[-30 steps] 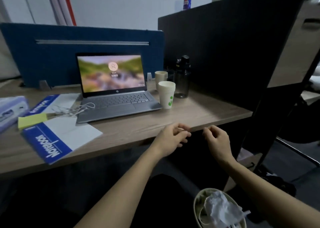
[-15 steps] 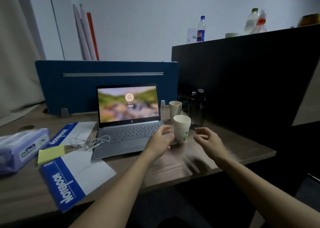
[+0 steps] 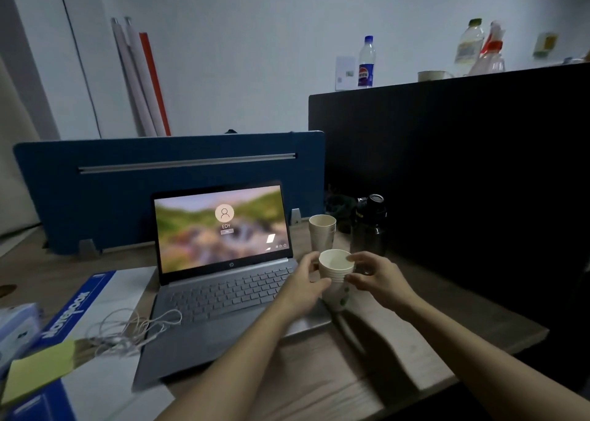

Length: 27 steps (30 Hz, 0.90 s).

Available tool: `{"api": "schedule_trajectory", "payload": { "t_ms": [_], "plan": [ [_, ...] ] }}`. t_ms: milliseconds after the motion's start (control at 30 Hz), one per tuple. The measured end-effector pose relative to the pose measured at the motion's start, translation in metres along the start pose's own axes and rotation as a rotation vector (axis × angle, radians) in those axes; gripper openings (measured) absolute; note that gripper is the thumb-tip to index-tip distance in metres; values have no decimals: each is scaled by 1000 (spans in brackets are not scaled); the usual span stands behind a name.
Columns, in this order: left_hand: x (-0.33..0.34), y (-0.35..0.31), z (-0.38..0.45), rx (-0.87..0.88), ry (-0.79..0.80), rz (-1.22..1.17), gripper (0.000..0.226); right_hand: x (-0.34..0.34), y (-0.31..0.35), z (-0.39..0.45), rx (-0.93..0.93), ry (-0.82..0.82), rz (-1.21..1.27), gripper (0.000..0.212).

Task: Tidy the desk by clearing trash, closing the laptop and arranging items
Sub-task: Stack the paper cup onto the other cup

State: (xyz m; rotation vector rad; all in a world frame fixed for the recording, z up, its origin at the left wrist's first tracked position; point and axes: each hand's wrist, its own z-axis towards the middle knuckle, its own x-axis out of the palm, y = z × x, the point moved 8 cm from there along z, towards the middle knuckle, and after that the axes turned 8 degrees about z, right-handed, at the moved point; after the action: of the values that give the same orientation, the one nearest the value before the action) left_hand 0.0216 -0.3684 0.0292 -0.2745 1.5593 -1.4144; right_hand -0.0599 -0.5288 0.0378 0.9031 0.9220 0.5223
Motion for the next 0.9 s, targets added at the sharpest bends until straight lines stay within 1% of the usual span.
{"api": "schedule_trajectory", "payload": {
  "t_ms": [100,200,300,400,500,567,667,900],
  "plan": [
    [-8,0,18,9,-37,-63,45,0,6,18,-19,1,1,41],
    [-24,-12,37,37,-76,-135,43,-4,25,38,-76,-39,-36,42],
    [-46,-31,60,87,-133,-130,43,-14,54,64,-147,-98,-70,42],
    [-64,-54,85,138,-142,-126,45,-23,81,88,-197,-127,-66,41],
    [-77,-70,112,169,-156,-106,51,-29,97,113,-218,-166,-110,41],
    [-84,-74,124,171,-150,-98,53,-30,101,125,-204,-194,-137,42],
    [-87,-73,143,161,-131,-87,53,-23,96,143,-151,-184,-121,43],
    [-71,-37,174,99,-85,-60,47,0,63,165,-19,-166,-141,43]
  ]
}}
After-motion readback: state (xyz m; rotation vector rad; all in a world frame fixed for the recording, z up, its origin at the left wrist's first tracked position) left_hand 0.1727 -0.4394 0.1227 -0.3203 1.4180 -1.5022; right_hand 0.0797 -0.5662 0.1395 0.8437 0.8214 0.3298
